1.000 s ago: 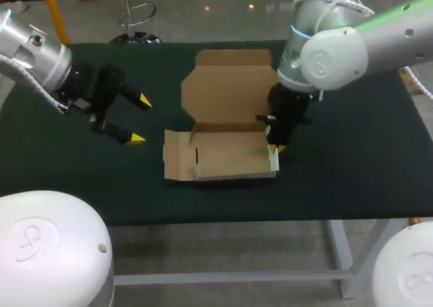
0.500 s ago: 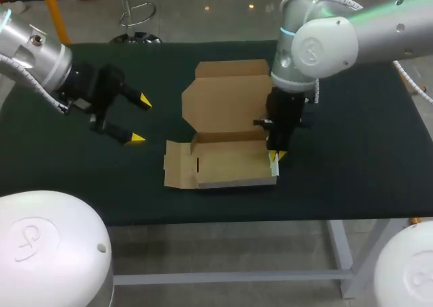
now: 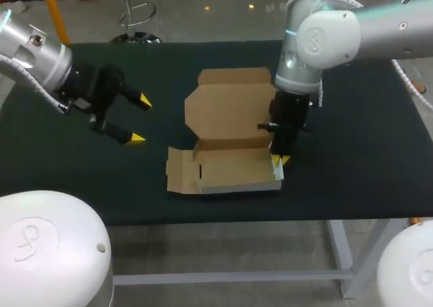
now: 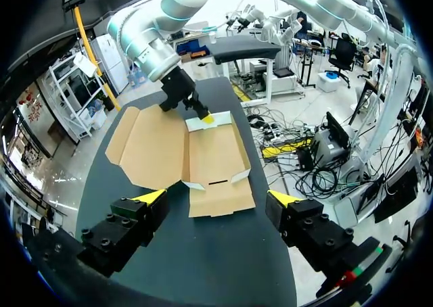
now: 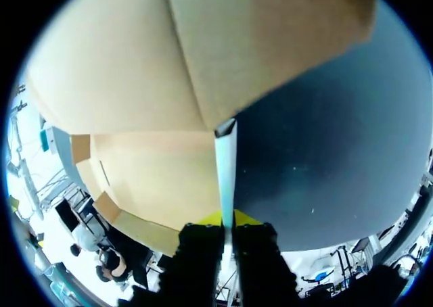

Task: Assemble the packaging by folding the flat box into shape, placing the metal phone stand inside, and closing the box properly

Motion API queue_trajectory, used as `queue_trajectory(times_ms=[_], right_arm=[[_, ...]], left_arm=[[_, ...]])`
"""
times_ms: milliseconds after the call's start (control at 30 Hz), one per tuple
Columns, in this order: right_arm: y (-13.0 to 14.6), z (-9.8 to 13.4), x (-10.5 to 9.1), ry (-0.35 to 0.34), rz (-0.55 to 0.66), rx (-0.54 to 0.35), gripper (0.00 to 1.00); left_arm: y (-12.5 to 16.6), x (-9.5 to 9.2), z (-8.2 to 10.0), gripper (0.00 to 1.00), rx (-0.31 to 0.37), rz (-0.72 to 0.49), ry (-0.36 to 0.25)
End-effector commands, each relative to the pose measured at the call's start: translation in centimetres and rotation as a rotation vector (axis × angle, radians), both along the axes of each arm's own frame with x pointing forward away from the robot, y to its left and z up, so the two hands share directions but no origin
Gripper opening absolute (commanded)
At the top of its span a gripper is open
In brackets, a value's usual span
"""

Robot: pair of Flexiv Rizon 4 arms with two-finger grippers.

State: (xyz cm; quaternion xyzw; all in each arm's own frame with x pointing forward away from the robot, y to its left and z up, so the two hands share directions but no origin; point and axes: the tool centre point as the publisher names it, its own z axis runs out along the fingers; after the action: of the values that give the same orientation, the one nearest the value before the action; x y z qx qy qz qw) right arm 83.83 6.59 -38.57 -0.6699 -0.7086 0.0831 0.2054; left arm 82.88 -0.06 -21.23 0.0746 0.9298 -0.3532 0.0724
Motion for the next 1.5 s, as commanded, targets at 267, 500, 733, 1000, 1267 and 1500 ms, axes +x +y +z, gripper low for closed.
queue_trajectory(times_ms=[267, 500, 733, 1000, 1267, 1500], right_arm=[[0.7, -1.1, 0.6, 0.053, 0.027, 0.002, 0.00], [1.0, -1.5, 0.6, 0.019, 0.016, -0.021, 0.02], [1.2, -1.7, 0.6, -0.011, -0.004, -0.050, 0.05], [1.4, -2.0, 0.7, -0.043, -0.015, -0.073, 0.07], [1.5, -2.3, 0.9, -0.064, -0.014, -0.087, 0.12], [1.5, -2.5, 1.1, -0.097, -0.014, -0.093, 0.11]], left_arm=[[0.1, 0.0, 0.1, 1.00, 0.004, -0.001, 0.002], [0.1, 0.0, 0.1, 1.00, 0.004, -0.001, 0.002], [0.1, 0.0, 0.1, 1.00, 0.004, -0.001, 0.002], [0.1, 0.0, 0.1, 1.00, 0.004, -0.001, 0.002], [0.1, 0.0, 0.1, 1.00, 0.004, -0.001, 0.002], [0.1, 0.0, 0.1, 1.00, 0.004, -0.001, 0.002]])
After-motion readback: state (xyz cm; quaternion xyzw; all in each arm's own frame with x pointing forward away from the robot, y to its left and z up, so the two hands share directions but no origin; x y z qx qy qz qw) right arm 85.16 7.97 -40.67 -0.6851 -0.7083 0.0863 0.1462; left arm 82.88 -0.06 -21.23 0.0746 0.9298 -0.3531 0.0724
